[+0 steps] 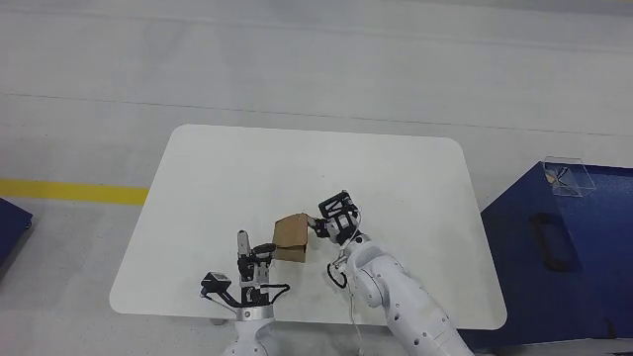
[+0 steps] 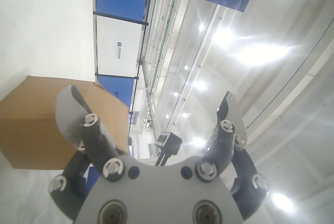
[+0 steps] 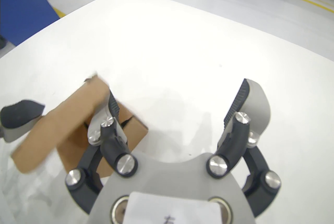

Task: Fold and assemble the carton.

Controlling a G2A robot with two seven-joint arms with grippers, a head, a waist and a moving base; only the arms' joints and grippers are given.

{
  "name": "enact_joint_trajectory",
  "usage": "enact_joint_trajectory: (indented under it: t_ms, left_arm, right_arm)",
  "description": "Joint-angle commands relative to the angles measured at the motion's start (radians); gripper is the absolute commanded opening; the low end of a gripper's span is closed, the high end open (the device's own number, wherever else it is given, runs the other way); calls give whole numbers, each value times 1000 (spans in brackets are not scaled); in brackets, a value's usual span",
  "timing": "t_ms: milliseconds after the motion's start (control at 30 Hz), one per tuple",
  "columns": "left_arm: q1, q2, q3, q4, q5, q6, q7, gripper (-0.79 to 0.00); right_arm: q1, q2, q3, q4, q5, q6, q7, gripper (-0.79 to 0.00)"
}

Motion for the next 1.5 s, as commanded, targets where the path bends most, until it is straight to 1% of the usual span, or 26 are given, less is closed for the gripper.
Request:
enact_joint_trajectory:
  t_ms: [0,167,333,400,467,567,633,733,800,867,967,1000,1033,1067,1100,1200,1300,1400,1433,1467]
  left_arm:
    - [-6,-3,2,7,-2,23,-3,0]
    - [-16,-13,18,14,-22,55,-37,0]
    - [4,-16,28,-9,-33,67,-85,0]
    - [19,-15,28,-32,-39,72,-116,0]
    - [47,-10,20,-66,-38,65,-155,0]
    - [100,0,6,-131,-46,58,-236,0]
    - [135,11,-24,-176,-40,49,-287,0]
    - [176,24,-74,-220,15,19,-317,0]
    - [176,24,-74,-220,15,19,-317,0]
    - [176,24,-74,-220,15,19,-317,0]
    - [176,24,-74,-220,15,19,-317,0]
    - [174,25,-79,-214,20,44,-315,0]
    - [161,25,-88,-217,34,94,-311,0]
    - [155,26,-99,-226,50,124,-298,0]
    - [154,28,-105,-229,72,180,-296,0]
    - [155,35,-134,-288,102,354,-316,0]
    - [164,48,-172,-364,80,552,-433,0]
    - [185,68,-218,-428,100,710,-609,0]
    - [191,73,-232,-446,105,747,-653,0]
    - [191,73,-232,-446,105,747,-653,0]
  right_arm:
    - [-17,9,43,-27,7,-2,10,0]
    - [-60,24,109,-83,30,-43,36,0]
    - [-81,30,139,-108,41,-58,33,0]
    - [-85,30,156,-110,81,-65,44,0]
    - [-85,31,172,-113,113,-74,55,0]
    - [-85,31,172,-113,113,-74,55,0]
    - [-85,31,172,-113,113,-74,55,0]
    - [-85,31,172,-113,113,-74,55,0]
    - [-89,31,173,-107,110,-72,62,0]
    - [-86,33,170,-98,92,-73,101,0]
    - [-69,33,153,-74,26,-59,159,0]
    - [-61,33,144,-67,7,-54,173,0]
    - [-54,32,134,-59,-17,-49,182,0]
    - [-47,30,125,-52,-26,-42,187,0]
    - [-41,27,115,-45,-32,-40,191,0]
    - [-20,20,85,-22,-53,-39,203,0]
    - [5,12,53,11,-73,-37,215,0]
    - [31,1,22,44,-77,-38,216,0]
    - [39,-2,11,51,-77,-40,213,0]
    - [45,-6,2,58,-73,-41,204,0]
